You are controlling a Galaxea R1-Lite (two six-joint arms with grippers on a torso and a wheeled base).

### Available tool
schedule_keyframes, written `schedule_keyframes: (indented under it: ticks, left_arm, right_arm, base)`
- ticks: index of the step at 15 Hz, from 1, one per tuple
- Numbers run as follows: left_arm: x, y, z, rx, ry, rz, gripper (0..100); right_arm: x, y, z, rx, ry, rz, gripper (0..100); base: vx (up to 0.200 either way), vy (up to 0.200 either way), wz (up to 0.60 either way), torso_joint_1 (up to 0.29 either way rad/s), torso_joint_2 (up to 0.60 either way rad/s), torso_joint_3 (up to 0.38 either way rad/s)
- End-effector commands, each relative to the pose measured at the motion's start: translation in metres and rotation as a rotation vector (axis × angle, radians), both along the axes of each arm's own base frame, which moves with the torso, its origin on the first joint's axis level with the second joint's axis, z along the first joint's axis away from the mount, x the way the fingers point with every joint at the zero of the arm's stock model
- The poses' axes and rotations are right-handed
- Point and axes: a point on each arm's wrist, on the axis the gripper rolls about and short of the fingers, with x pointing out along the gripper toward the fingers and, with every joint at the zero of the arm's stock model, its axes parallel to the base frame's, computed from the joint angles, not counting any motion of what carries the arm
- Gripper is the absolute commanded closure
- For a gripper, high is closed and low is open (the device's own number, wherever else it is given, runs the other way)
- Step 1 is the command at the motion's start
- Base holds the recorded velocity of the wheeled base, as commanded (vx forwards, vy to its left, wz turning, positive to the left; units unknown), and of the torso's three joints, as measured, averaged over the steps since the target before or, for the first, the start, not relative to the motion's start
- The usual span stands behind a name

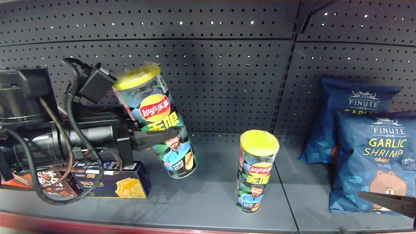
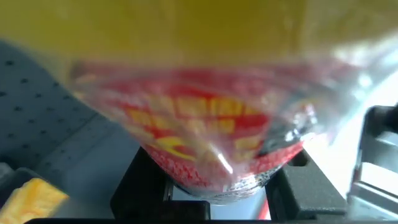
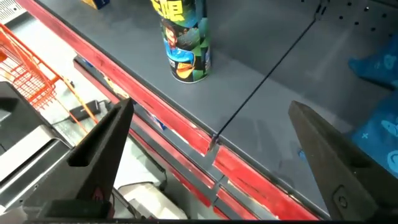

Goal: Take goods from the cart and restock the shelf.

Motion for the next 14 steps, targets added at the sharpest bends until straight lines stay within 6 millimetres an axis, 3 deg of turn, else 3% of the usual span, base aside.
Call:
schedule_keyframes:
  ticks: [1,5,7,8,14]
  left_arm:
    - [0.017,-0.006,-0.007,0.015,0.028,0.010,100]
    - [0.040,-0.021,0.004,0.062,0.073,-0.015,100]
    - [0.053,-0.025,-0.001,0.091,0.050,-0.026,100]
    - [0.072,-0.034,-0.009,0.123,0.029,-0.046,100]
    - [0.097,-0.063,-0.016,0.170,0.114,-0.109,100]
  right_arm:
    - [0.001,0.001,0.000,-0.002,0.002,0.000,0]
    - [0.002,0.001,0.000,-0.002,0.004,-0.002,0]
    - [0.001,0.001,0.001,0.000,0.002,-0.002,0]
    - [0.000,0.000,0.001,0.004,-0.003,-0.006,0]
    - [-0.003,-0.003,-0.002,0.001,-0.001,-0.009,0]
  base:
    - [0.000,0.000,0.00,0.000,0.00,0.000]
    - [0.000,0.000,0.00,0.000,0.00,0.000]
    - [0.000,0.000,0.00,0.000,0.00,0.000]
    - [0.000,0.000,0.00,0.000,0.00,0.000]
    - [0.000,0.000,0.00,0.000,0.00,0.000]
